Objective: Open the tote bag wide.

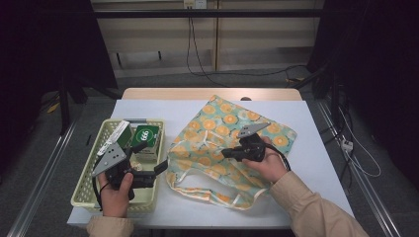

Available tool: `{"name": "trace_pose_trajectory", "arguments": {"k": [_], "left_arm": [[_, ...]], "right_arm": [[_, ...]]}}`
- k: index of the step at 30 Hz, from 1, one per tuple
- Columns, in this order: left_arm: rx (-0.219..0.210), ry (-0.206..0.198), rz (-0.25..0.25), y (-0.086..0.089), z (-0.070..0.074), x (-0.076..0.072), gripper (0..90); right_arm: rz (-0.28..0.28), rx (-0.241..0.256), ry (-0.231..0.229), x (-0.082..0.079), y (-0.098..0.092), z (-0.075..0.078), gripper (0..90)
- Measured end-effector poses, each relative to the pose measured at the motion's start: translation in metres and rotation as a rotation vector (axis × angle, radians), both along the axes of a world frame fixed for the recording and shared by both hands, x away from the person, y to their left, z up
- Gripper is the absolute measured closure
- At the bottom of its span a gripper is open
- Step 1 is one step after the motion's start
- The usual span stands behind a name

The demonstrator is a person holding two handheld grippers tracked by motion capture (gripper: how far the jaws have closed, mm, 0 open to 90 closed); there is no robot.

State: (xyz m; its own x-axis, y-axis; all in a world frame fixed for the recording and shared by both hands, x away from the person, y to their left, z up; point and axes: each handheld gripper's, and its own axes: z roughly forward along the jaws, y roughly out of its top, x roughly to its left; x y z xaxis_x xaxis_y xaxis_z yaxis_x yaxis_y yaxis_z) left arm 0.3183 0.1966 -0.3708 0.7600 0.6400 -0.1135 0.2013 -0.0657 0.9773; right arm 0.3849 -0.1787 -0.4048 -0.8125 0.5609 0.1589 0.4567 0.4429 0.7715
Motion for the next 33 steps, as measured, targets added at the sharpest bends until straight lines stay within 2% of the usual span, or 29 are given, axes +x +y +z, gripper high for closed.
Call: {"name": "trace_pose_trajectory", "arguments": {"k": [3, 6, 9, 12, 14, 17, 20, 24, 27, 31, 33], "left_arm": [[0.003, 0.001, 0.001, 0.0, 0.0, 0.0, 2.9], [0.002, 0.0, 0.002, 0.0, 0.0, 0.0, 2.9], [0.003, 0.002, -0.002, -0.001, 0.0, 0.0, 2.9], [-0.005, 0.004, -0.002, -0.001, -0.001, 0.001, 2.9], [0.005, 0.0, 0.0, 0.0, -0.001, 0.001, 2.9], [-0.006, 0.003, 0.003, -0.001, -0.001, 0.0, 2.9], [-0.002, 0.002, -0.001, -0.001, 0.0, 0.001, 2.9], [0.002, 0.001, -0.001, -0.001, -0.001, 0.001, 2.9], [-0.011, 0.007, 0.003, -0.001, -0.001, 0.001, 2.9], [0.003, 0.006, -0.001, 0.0, -0.002, 0.002, 2.9], [-0.005, 0.007, 0.001, -0.001, -0.003, 0.002, 2.9]], "right_arm": [[-0.005, -0.018, 0.004, 0.001, -0.001, -0.003, 90.0], [-0.001, -0.015, 0.022, 0.003, -0.003, -0.004, 90.0], [0.006, -0.042, 0.039, 0.007, -0.004, -0.002, 90.0], [-0.001, -0.04, 0.054, 0.011, -0.006, 0.002, 90.0], [-0.01, -0.041, 0.037, 0.013, -0.007, 0.004, 90.0], [-0.033, -0.024, 0.026, 0.018, -0.012, 0.008, 90.0], [-0.06, -0.056, -0.011, 0.024, -0.018, 0.009, 90.0], [-0.112, -0.073, -0.018, 0.034, -0.029, 0.0, 90.0], [-0.142, -0.069, -0.009, 0.039, -0.034, -0.007, 90.0], [-0.148, -0.065, -0.001, 0.042, -0.033, -0.017, 89.5], [-0.152, -0.077, 0.004, 0.043, -0.031, -0.022, 88.5]]}}
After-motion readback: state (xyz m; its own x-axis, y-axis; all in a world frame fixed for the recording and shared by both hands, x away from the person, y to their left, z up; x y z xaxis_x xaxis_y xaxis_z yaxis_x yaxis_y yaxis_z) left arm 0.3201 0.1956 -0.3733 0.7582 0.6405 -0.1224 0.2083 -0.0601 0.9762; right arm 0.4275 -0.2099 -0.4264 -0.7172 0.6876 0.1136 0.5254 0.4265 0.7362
